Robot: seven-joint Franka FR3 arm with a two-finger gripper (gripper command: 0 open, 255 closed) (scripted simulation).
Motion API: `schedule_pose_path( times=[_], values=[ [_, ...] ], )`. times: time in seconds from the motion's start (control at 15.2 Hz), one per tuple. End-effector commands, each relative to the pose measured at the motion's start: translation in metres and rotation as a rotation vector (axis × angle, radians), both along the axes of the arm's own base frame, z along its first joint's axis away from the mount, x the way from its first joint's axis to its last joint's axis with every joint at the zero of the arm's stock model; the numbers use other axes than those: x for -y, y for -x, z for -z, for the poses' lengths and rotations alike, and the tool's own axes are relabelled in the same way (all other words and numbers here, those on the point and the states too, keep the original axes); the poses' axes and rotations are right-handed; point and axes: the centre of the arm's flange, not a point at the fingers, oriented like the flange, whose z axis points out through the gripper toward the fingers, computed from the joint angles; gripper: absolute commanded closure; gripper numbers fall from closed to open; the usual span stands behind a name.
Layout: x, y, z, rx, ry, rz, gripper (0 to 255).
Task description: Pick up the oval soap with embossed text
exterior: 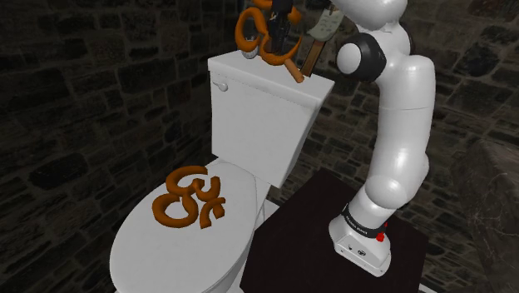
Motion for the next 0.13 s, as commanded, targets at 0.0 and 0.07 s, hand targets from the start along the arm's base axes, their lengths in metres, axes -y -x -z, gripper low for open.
schedule_pose_path(
  times=[0.0,0.07],
  values=[
    [0.0003,0.001,-0.0059,-0.001,0.0,0.0,255],
    [0.0003,0.0011,-0.0058,-0.001,0.0,0.0,255]
  ],
)
